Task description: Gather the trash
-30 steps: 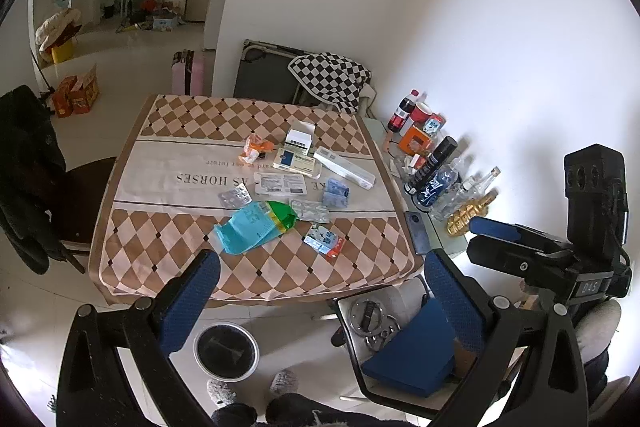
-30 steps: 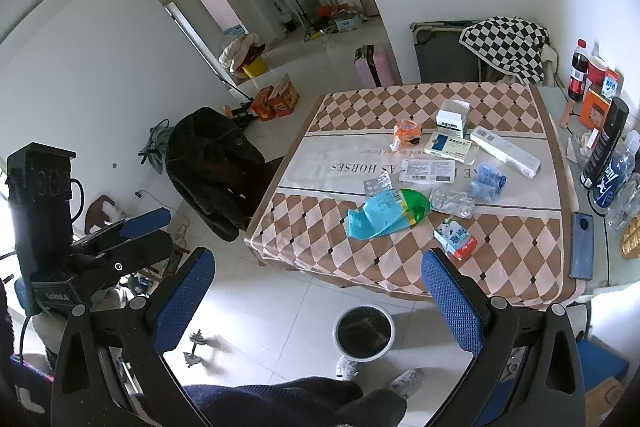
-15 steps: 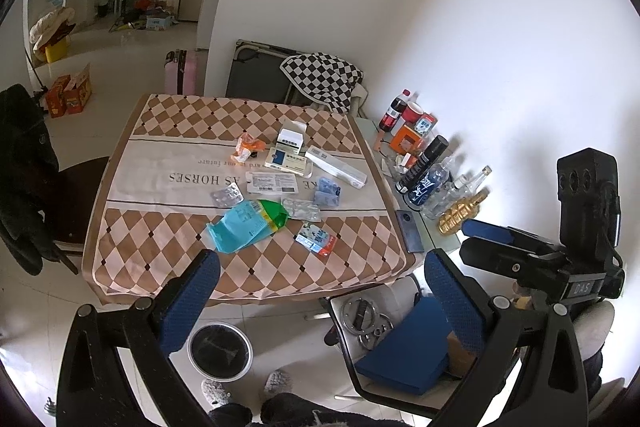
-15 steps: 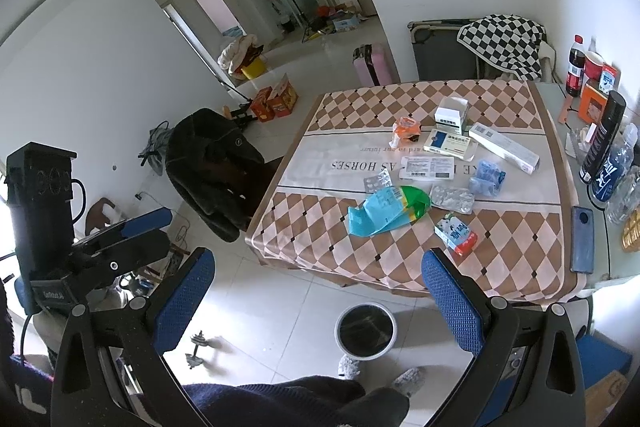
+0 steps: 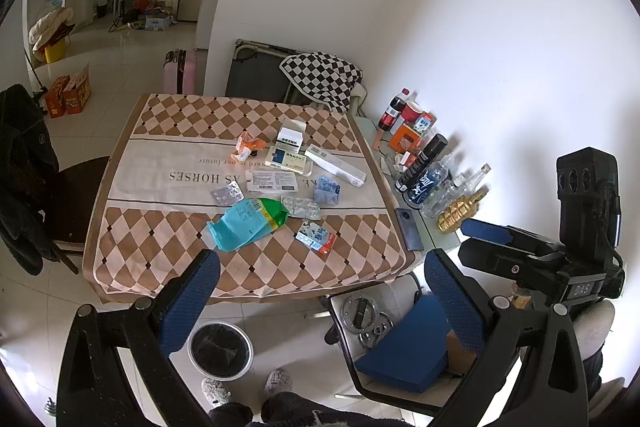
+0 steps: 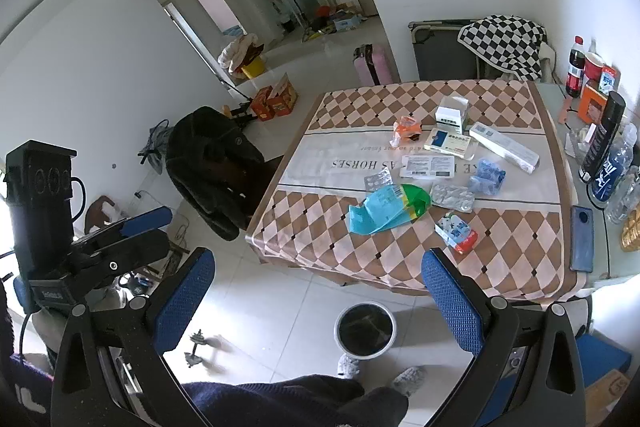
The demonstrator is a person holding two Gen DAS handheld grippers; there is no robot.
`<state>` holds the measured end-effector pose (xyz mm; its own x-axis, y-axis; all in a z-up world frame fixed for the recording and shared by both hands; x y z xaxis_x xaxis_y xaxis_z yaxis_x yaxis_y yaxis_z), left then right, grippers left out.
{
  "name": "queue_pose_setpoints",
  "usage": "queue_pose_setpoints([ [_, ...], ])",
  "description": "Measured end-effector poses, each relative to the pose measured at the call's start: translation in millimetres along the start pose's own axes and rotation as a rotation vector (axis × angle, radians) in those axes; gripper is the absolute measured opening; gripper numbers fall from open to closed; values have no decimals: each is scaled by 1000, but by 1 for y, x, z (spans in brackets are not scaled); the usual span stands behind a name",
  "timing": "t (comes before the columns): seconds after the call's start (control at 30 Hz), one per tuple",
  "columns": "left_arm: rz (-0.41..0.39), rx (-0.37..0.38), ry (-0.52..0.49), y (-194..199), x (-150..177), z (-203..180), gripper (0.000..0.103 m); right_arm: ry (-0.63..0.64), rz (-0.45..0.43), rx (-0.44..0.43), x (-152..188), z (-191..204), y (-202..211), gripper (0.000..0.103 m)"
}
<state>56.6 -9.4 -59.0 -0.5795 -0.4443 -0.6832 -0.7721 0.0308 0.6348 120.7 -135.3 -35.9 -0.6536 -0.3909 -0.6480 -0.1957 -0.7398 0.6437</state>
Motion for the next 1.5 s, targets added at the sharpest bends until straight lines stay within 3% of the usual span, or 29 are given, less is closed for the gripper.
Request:
queue_pose_setpoints([
  [1.4, 3, 1, -2, 3, 6, 0, 103, -9, -7, 10, 3, 3, -2, 103],
  [1.5, -3, -80, -26, -3, 7, 13, 103, -48, -26, 53, 2, 0, -3, 103],
])
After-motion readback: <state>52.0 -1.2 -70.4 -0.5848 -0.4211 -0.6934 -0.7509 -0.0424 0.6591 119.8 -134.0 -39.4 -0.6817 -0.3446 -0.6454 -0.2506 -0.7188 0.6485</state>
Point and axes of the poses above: each gripper's, at about its wrist camera, not at the fingertips, and y roughly against the way its jaws point, z to its left, x to its underside, the point moved 8 cm from there along -y, roughly the way its jaws point, and after that the axes turned 6 degrees about -z, right-handed, at the moved point
